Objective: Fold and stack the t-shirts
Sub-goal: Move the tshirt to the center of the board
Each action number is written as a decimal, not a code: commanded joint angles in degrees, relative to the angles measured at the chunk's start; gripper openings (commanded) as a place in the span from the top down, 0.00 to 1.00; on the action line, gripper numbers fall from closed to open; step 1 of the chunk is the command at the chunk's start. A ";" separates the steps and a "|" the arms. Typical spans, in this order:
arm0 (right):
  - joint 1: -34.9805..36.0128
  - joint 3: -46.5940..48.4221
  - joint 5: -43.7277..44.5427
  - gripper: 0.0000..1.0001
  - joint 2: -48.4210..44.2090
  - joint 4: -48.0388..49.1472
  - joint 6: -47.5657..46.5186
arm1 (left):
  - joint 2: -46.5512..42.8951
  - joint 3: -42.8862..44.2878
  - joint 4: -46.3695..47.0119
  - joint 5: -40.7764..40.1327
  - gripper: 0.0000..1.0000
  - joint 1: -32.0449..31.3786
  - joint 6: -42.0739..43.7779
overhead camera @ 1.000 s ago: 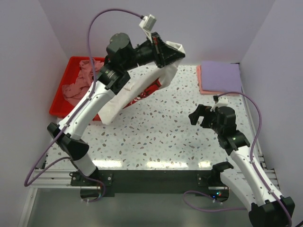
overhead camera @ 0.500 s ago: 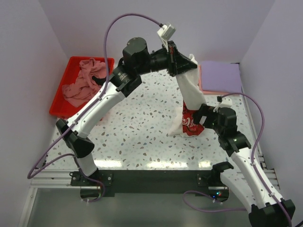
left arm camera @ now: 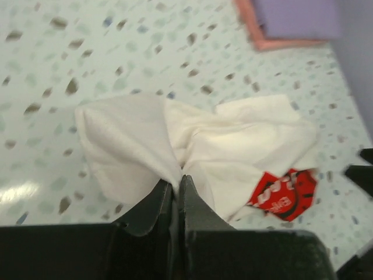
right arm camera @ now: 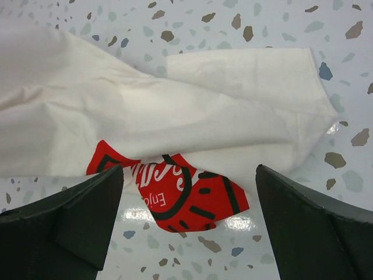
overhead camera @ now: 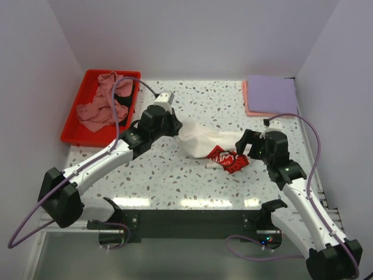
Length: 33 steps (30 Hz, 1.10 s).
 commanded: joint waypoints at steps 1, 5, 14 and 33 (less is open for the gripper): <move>0.04 0.86 -0.32 0.01 -0.79 2.64 -0.36 | -1.17 -9.06 0.30 -3.81 1.00 5.99 -6.18; 0.04 1.38 -0.41 0.01 1.05 2.64 -0.89 | -1.08 -17.33 1.18 -1.16 1.00 7.69 -6.71; -0.04 6.39 -3.32 0.01 9.31 5.54 -0.54 | -1.25 -22.96 3.91 -1.43 1.00 7.69 -9.26; -12.26 18.44 9.35 0.06 38.58 -2.90 7.46 | -9.25 -27.37 1.10 -4.33 1.00 7.86 -10.49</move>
